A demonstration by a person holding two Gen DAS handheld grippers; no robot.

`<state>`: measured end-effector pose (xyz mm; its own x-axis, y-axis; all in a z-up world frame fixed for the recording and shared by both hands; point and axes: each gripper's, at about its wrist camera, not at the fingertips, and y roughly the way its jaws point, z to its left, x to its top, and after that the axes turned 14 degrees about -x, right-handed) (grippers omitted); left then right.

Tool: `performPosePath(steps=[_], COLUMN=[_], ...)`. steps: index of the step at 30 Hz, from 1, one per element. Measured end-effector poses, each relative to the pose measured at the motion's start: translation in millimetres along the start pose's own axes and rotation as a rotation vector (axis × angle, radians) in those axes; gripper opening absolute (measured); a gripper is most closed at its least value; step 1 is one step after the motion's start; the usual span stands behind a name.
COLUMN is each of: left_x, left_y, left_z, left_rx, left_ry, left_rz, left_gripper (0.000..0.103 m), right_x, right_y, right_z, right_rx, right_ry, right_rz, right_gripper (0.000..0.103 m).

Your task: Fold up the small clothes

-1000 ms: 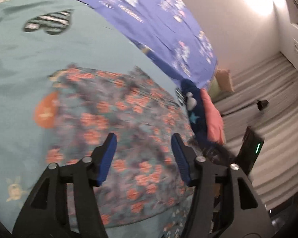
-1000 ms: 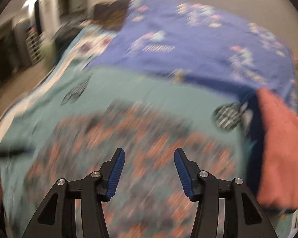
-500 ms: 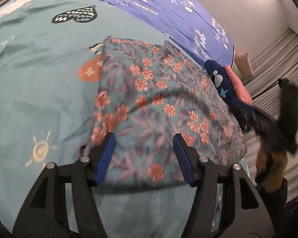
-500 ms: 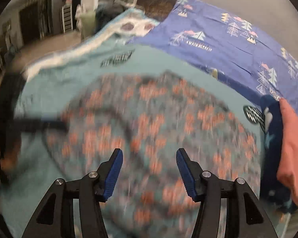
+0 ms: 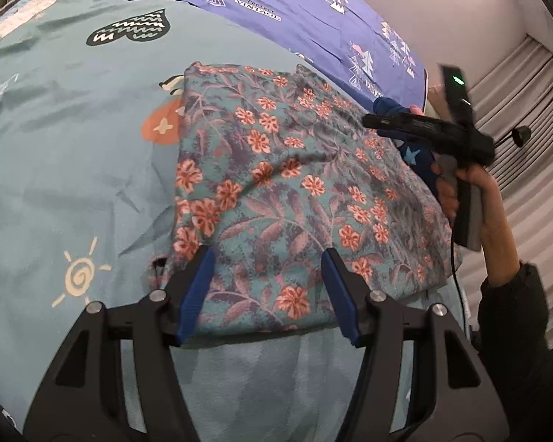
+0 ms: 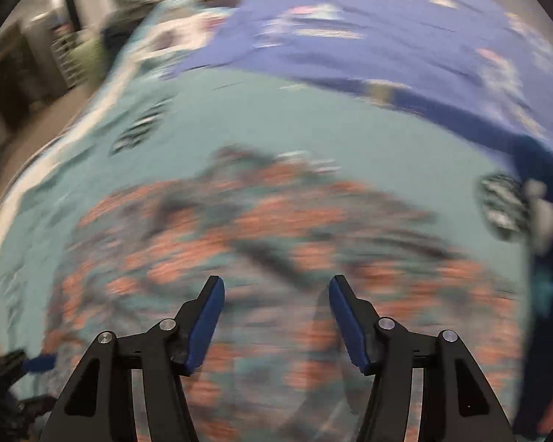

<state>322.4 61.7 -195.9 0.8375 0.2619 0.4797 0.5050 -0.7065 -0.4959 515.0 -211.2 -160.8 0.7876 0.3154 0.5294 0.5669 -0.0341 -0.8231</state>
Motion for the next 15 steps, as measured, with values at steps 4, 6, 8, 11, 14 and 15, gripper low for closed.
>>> performPosePath(steps=[4,6,8,11,14,15], left_x=[1,1,3,3,2,1], left_y=[-1,-2,-3,-6,-12,-14], left_z=[4,4,3,3,4,5], left_rx=[-0.022,-0.024,-0.019,-0.009,0.004,0.006], left_ry=[-0.023,-0.032,-0.043,-0.063,-0.091,-0.104], left_rz=[-0.006,-0.003,0.003,0.009,0.003,0.003], left_gripper=[0.062,0.062,0.062,0.062,0.062,0.062], right_x=[-43,-71,-88,-74,-70,-74], right_y=[-24,-16,-18,-13,-28,-34], right_z=[13,30,30,11,9,10], right_rx=[0.179,0.122,0.083,0.025,-0.065,-0.021], right_ry=[-0.148,-0.290,-0.332,-0.214,-0.168,-0.173], right_rz=[-0.014,0.011,-0.100,-0.024,-0.054,-0.069], right_gripper=[0.062,0.062,0.072,0.079,0.079,0.079])
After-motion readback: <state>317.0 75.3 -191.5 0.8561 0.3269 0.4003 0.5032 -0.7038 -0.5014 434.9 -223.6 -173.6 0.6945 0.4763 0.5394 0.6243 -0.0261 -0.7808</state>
